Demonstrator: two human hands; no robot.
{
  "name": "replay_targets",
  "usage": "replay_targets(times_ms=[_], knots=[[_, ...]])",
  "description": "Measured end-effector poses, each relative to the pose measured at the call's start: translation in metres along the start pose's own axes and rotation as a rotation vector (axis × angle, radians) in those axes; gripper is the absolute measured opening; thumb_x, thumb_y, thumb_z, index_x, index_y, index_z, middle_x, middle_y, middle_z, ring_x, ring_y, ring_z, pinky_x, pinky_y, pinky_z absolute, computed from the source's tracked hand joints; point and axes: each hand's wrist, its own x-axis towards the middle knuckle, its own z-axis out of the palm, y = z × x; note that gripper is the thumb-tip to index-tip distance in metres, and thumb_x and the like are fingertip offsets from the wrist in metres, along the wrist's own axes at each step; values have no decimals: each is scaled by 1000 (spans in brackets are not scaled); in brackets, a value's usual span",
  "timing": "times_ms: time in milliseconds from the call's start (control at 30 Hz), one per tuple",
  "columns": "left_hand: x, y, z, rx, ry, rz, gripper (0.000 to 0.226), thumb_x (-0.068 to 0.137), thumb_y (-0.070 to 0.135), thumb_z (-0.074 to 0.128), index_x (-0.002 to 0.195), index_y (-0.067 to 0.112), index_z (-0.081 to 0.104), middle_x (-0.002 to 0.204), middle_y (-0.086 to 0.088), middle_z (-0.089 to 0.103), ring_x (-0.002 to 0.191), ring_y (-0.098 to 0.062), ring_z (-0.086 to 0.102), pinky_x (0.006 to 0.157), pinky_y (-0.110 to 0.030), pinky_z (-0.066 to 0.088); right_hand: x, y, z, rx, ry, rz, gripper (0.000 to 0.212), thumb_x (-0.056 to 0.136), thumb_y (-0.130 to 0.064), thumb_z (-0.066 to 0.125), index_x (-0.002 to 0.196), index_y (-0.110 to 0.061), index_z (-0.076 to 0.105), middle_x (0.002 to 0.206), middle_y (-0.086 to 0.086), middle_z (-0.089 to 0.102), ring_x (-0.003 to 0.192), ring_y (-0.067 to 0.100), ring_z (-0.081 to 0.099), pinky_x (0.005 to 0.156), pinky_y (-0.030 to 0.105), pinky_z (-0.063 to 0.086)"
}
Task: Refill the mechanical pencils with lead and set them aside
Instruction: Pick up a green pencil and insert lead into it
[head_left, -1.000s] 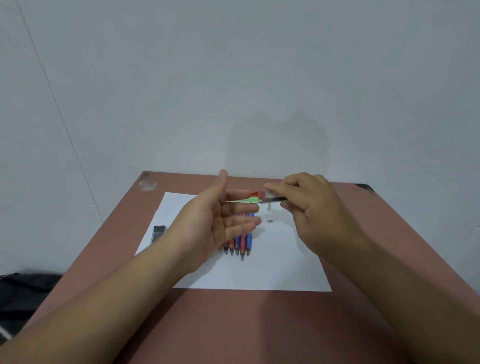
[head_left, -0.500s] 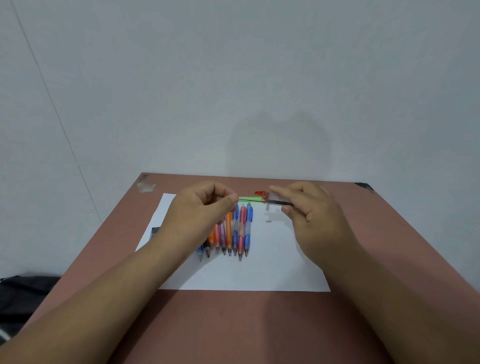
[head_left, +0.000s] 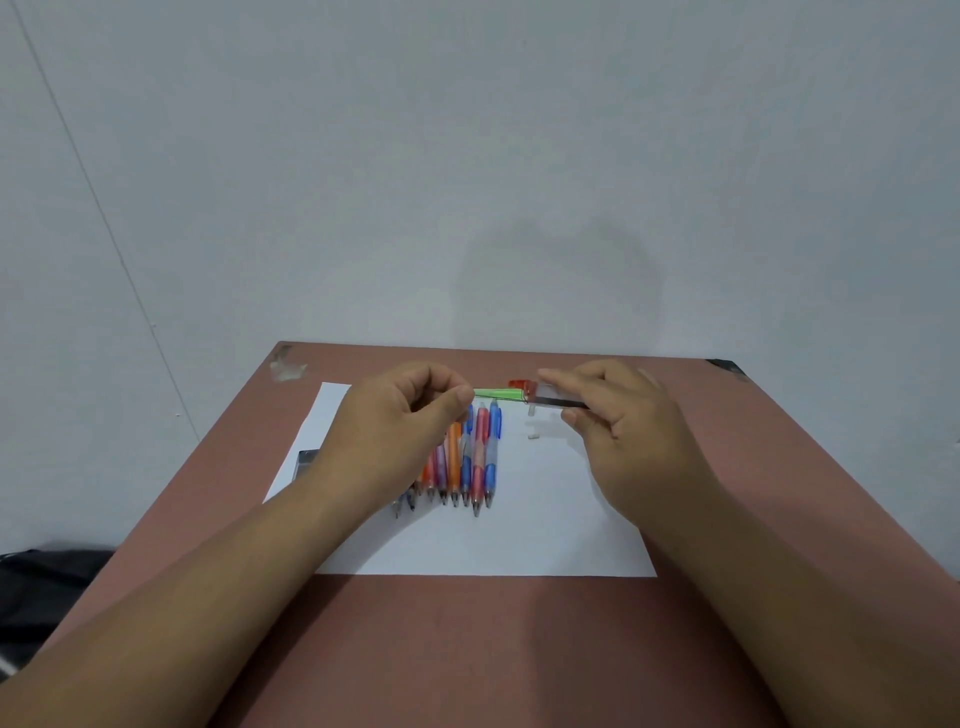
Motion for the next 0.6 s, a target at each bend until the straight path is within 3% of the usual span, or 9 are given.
replay_targets(times_ms=[167, 333, 500, 600], knots=[[1, -3, -6, 120, 34, 52, 21, 103, 35, 51, 85, 29, 59, 76, 3, 66, 76, -19, 66, 69, -38, 57, 0, 0, -2, 61, 16, 28, 40, 100, -8, 61, 136, -24, 64, 113, -13, 57, 109, 15, 53, 87, 6, 35], [7, -8, -13, 156, 142, 105, 20, 104, 35, 47, 86, 29, 54, 77, 3, 64, 74, -17, 60, 67, -41, 54, 0, -7, -4, 184, -16, 134, 40, 100, -11, 61, 137, -25, 64, 115, -12, 60, 103, 3, 54, 80, 0, 38], [4, -6, -13, 59, 114, 194, 15, 102, 33, 47, 93, 25, 56, 94, 18, 66, 92, -4, 62, 74, -28, 54, -1, -15, -5, 360, -25, 267, 35, 98, -17, 65, 127, -38, 66, 112, -21, 67, 93, 7, 66, 84, 21, 53], [-1, -4, -7, 97, 73, 250, 16, 104, 26, 47, 89, 29, 53, 105, 24, 66, 103, 3, 60, 77, -17, 46, 0, -21, -2, 620, -40, 406, 29, 97, -11, 67, 114, -35, 65, 109, -9, 69, 86, 14, 75, 83, 37, 61]])
